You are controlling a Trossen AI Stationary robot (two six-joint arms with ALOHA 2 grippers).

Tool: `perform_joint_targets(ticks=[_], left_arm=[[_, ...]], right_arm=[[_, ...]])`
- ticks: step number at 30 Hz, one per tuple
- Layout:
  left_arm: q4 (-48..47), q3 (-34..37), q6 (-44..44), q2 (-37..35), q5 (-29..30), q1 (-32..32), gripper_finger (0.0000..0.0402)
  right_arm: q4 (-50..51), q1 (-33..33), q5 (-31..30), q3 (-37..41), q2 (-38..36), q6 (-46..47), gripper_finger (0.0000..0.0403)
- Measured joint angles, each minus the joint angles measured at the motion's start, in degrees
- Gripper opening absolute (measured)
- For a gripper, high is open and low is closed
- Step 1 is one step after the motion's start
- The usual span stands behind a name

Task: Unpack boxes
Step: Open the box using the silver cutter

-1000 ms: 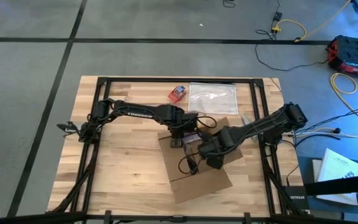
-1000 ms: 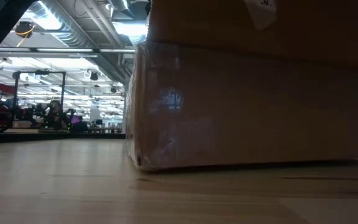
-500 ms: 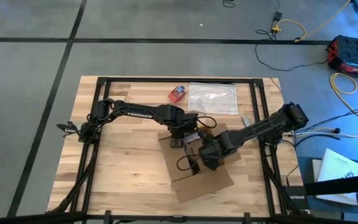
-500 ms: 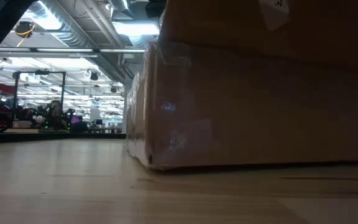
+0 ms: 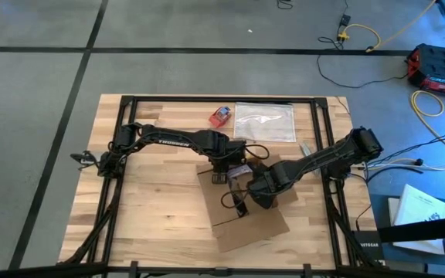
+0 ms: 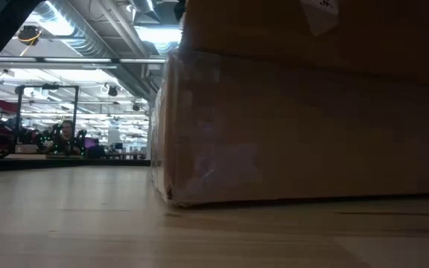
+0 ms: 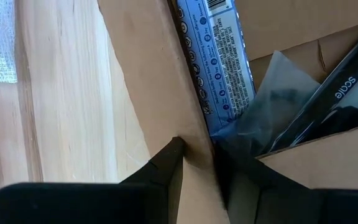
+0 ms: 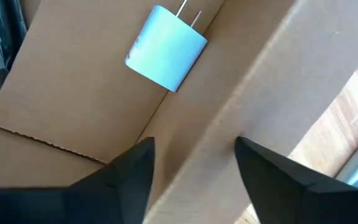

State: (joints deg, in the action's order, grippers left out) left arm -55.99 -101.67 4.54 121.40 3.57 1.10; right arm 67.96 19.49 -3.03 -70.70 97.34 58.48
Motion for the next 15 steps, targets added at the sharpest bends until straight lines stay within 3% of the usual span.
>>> perform_joint_targets(ticks=[5,15], left_arm=[[0.0,0.0,-0.1,0.0,0.0,0.0,0.0076],[0.1,0.0,-0.2,0.0,0.0,0.0,0.0076]], right_arm=[[-0.5,0.0,-0.7,0.6,0.1,0.0,0.0187],[-2.1,0.1,-1.8,1.1,0.1,0.9,0.0311]])
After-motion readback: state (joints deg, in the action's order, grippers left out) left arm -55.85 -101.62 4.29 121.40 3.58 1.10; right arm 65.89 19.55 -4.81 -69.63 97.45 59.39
